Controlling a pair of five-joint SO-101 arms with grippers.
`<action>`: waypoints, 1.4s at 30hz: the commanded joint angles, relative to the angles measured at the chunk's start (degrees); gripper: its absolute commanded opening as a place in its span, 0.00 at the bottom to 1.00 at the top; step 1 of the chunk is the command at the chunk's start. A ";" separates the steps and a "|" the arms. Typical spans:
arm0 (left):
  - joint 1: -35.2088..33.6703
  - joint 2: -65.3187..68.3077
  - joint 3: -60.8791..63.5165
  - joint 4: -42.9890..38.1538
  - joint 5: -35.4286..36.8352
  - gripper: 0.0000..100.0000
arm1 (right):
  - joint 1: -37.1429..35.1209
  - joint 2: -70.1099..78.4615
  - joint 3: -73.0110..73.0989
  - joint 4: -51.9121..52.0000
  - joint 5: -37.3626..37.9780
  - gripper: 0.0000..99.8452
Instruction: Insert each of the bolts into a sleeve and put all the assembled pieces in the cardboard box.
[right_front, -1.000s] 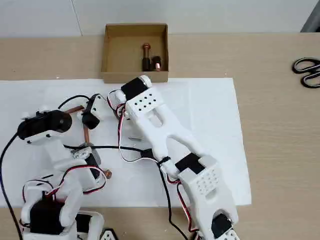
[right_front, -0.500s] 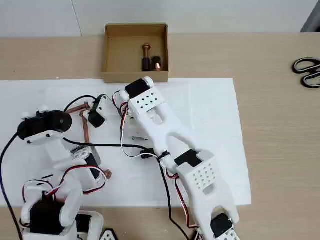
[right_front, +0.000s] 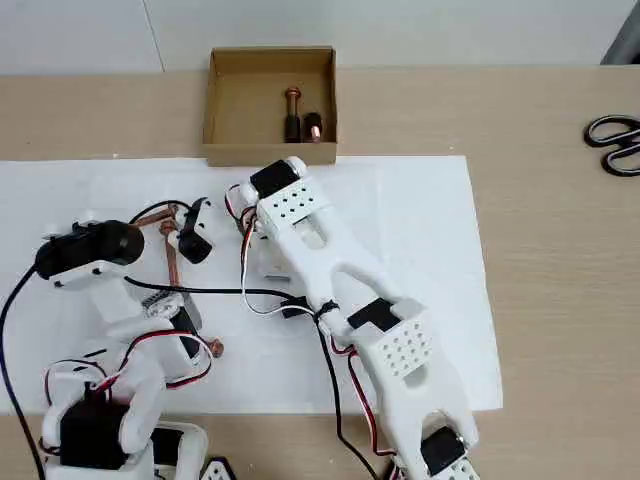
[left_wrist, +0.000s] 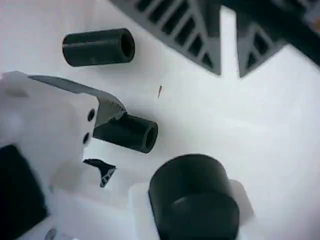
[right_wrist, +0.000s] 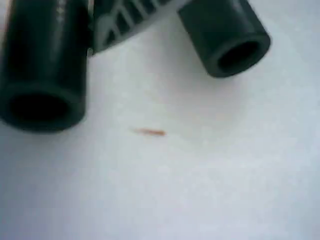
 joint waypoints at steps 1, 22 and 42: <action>-0.35 -0.26 -0.22 -0.26 -0.18 0.01 | 0.22 0.13 -0.53 -0.66 1.85 0.18; -0.35 -0.26 -0.22 0.00 -0.18 0.01 | -1.19 4.88 -0.53 -1.10 2.90 0.03; -0.35 -0.26 -0.22 -0.18 -0.18 0.01 | 1.36 4.00 -18.20 5.93 -6.42 0.01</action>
